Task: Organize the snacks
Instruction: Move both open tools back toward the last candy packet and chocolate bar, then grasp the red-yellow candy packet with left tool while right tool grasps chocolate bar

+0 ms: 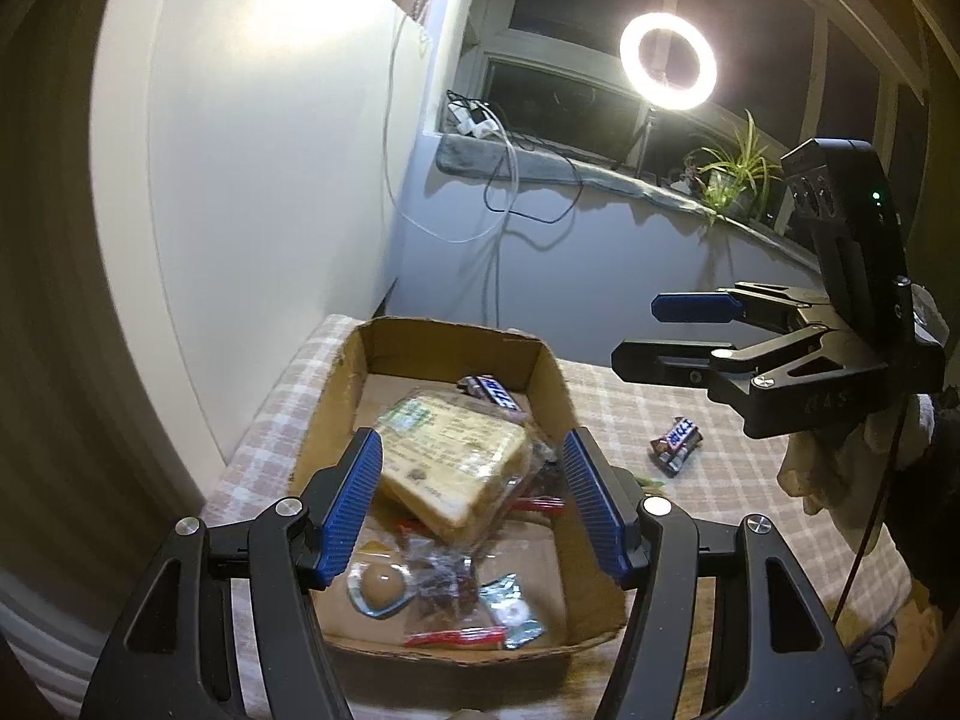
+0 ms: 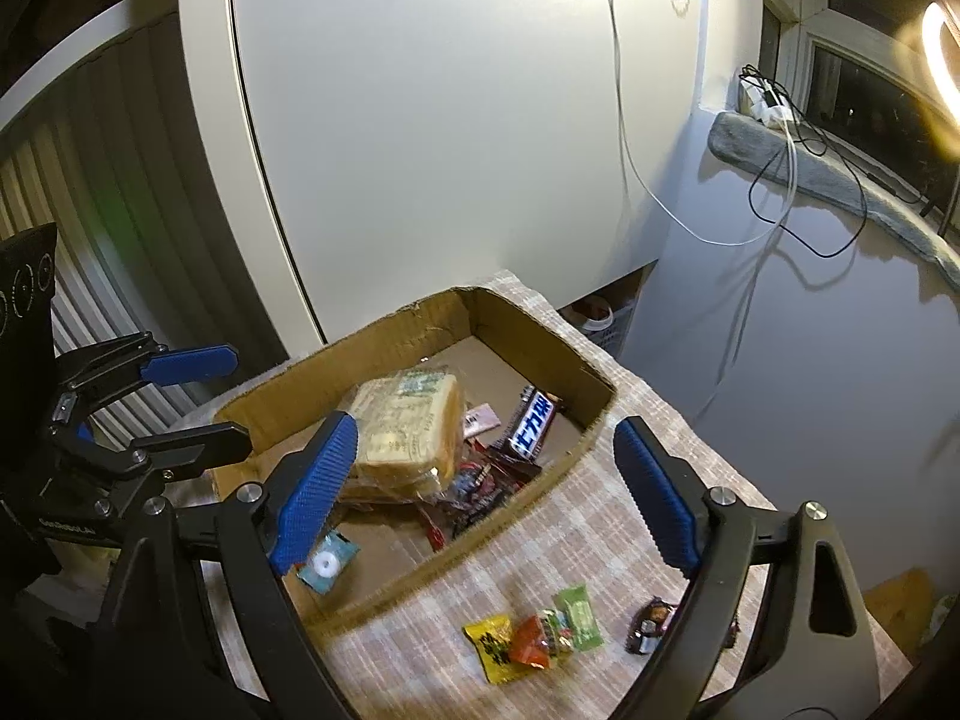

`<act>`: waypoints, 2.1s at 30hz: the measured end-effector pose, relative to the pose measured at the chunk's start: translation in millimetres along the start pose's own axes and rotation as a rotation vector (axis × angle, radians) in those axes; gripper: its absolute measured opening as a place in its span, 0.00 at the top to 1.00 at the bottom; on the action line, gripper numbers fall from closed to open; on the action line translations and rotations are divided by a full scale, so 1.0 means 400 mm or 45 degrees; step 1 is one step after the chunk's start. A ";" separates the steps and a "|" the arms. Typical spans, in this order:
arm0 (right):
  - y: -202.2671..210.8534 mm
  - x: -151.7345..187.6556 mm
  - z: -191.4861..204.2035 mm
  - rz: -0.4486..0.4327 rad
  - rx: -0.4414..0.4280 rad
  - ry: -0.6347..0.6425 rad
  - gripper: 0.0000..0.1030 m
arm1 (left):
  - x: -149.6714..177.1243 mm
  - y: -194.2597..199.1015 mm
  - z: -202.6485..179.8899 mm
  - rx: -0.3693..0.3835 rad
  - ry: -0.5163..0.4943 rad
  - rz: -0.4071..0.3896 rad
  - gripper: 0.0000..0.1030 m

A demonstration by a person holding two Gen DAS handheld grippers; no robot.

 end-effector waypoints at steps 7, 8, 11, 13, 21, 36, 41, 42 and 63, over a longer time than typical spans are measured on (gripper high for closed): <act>0.034 0.048 -0.100 0.023 0.057 -0.045 0.13 | 0.008 -0.028 -0.082 0.060 -0.041 0.023 0.39; 0.038 0.058 -0.115 0.029 0.066 -0.052 0.13 | 0.010 -0.034 -0.099 0.070 -0.051 0.029 0.39; 0.051 0.087 -0.159 0.043 0.086 -0.070 0.13 | 0.018 -0.052 -0.145 0.105 -0.072 0.048 0.39; 0.056 0.110 -0.191 0.058 0.095 -0.086 0.13 | 0.026 -0.064 -0.174 0.125 -0.085 0.060 0.39; 0.050 0.202 -0.277 0.120 0.075 -0.102 0.13 | 0.067 -0.132 -0.290 0.207 -0.137 0.140 0.41; -0.034 0.338 -0.291 0.223 -0.049 0.239 0.13 | 0.147 -0.303 -0.346 0.167 -0.154 0.318 0.51; -0.071 0.339 -0.272 0.220 -0.110 0.336 0.15 | 0.171 -0.346 -0.338 0.134 -0.153 0.367 0.51; -0.078 0.340 -0.267 0.221 -0.123 0.354 0.15 | 0.174 -0.353 -0.335 0.122 -0.160 0.375 0.51; -0.168 0.389 -0.264 0.302 -0.220 0.360 0.40 | 0.208 -0.421 -0.288 0.028 -0.156 0.450 0.67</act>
Point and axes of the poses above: each gripper's, at about its wrist camera, not at the fingertips, and y roughly against the way its jaws point, z to its left, x to its underside, the point moved 10 cm from there along -y, roughly the way its jaws point, and after that the axes turned 10 degrees about x, right-handed, at the moved point
